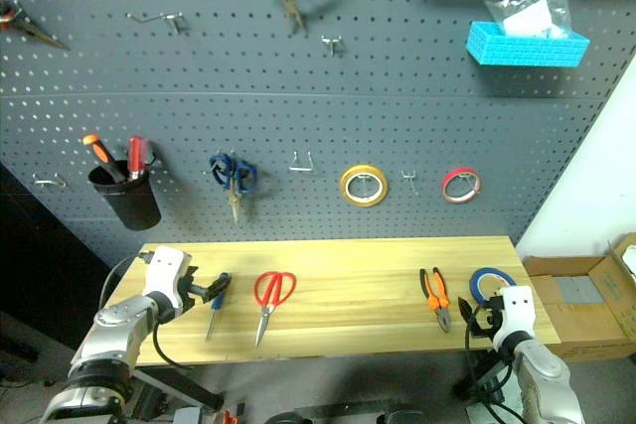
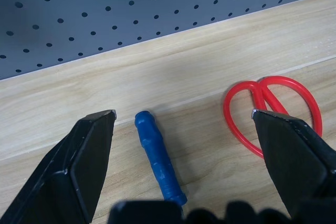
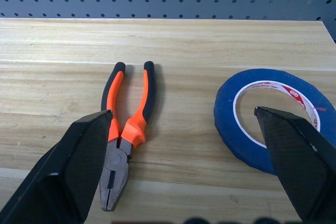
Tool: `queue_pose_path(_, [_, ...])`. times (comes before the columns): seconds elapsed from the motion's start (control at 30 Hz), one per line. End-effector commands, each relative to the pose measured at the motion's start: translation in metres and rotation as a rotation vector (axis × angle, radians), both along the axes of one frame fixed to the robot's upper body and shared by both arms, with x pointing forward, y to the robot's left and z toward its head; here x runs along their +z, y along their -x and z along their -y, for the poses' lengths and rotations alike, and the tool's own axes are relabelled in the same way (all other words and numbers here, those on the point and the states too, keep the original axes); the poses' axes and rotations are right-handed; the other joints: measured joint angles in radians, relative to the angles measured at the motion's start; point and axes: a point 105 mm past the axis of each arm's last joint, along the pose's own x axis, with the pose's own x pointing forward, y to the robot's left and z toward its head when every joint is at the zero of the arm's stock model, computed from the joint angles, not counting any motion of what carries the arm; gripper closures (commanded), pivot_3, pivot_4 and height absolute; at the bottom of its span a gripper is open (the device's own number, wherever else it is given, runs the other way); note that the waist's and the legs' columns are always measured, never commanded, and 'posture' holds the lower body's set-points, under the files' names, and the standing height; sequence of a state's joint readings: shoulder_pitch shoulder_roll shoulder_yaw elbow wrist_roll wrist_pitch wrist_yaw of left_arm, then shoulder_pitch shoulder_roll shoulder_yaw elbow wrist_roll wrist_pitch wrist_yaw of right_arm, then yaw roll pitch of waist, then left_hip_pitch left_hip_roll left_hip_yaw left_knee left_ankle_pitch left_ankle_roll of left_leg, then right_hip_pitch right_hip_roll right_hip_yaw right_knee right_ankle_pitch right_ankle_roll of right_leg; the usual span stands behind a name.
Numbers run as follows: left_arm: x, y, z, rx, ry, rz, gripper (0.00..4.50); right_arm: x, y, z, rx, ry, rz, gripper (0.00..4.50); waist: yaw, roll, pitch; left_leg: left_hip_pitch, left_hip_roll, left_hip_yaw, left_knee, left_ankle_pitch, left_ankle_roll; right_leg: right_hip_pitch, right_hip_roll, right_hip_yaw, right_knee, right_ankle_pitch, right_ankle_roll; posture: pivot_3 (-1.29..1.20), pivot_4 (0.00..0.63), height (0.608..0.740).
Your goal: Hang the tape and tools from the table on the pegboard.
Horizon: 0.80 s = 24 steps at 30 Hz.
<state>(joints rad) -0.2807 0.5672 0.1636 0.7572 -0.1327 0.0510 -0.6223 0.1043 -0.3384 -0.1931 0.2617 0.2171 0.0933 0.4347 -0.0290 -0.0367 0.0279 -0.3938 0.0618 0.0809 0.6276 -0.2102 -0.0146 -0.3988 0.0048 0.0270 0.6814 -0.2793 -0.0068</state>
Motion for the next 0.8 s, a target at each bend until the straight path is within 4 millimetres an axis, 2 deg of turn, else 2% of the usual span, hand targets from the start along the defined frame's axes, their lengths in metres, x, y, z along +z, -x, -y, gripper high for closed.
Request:
queue_pose_path(0.03, [0.0165,-0.0076,-0.0050,-0.006,-0.030,0.058,0.03,0.0124,-0.0064,0.0047,0.003,0.020,0.050,0.00,0.000,0.000,0.000,0.000,0.000,0.000,0.000,0.000,0.000,0.000,0.000,0.000,0.000,0.000,0.000,0.04,0.000,0.740])
queue_pose_path(0.8, [0.0154,-0.0051,0.0011,-0.018,-0.001,0.059,0.03,0.0186,-0.0038,0.0053,0.022,0.043,0.059,0.00,0.000,0.000,0.000,0.000,0.000,0.000,0.000,0.000,0.000,0.000,0.000,0.000,0.000,0.000,0.000,0.04,0.000,0.740])
